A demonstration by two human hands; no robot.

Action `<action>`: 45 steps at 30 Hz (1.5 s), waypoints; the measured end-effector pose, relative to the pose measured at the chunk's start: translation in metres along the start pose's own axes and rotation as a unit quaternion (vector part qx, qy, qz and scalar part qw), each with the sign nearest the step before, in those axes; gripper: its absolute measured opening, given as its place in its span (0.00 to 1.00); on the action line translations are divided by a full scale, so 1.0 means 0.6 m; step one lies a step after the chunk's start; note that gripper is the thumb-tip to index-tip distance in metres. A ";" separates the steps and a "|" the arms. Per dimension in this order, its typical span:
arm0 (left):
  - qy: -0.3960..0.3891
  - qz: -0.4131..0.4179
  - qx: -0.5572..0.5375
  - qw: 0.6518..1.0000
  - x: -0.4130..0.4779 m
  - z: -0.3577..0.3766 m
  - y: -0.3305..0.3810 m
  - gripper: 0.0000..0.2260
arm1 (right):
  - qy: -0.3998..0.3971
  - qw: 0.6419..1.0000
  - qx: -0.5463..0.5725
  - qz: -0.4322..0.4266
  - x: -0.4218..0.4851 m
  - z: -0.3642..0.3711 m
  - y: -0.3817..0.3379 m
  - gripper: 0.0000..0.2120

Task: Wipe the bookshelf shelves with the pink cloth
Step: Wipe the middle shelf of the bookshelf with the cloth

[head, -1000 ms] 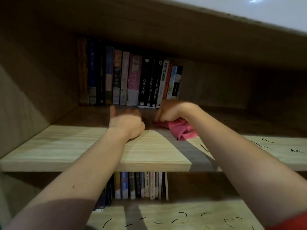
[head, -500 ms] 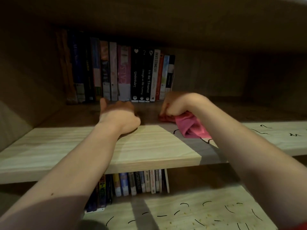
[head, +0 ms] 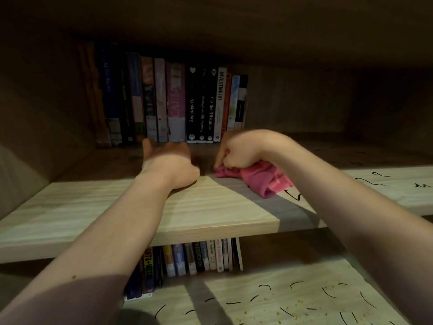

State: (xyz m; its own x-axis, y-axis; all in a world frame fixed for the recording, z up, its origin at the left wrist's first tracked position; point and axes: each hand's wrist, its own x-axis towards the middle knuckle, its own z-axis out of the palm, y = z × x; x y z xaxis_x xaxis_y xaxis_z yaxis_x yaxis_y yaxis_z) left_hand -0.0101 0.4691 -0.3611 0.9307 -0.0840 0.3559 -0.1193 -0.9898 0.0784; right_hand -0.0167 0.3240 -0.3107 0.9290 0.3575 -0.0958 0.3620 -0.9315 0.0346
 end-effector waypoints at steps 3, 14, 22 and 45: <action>-0.011 -0.002 -0.003 1.000 -0.002 -0.003 -0.001 0.07 | -0.026 0.999 0.012 0.030 0.001 -0.008 0.023 0.18; -0.015 0.003 -0.018 1.000 -0.017 -0.017 0.004 0.10 | -0.009 0.998 0.012 0.054 -0.032 -0.001 -0.013 0.13; 0.101 0.017 -0.079 0.992 -0.092 -0.007 0.046 0.12 | 0.018 0.999 0.029 0.020 -0.065 0.004 -0.012 0.23; 0.069 0.023 -0.134 0.988 -0.097 -0.004 0.053 0.11 | 0.045 0.996 0.056 0.042 -0.102 -0.001 0.038 0.22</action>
State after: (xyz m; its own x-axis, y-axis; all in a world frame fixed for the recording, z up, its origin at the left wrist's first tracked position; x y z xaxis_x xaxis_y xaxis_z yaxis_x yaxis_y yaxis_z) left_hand -0.0689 0.4429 -0.3770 0.8686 -0.0927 0.4869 -0.2646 -0.9173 0.2975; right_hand -0.0652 0.2806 -0.3034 0.9608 0.2770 -0.0073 0.2757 -0.9584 -0.0734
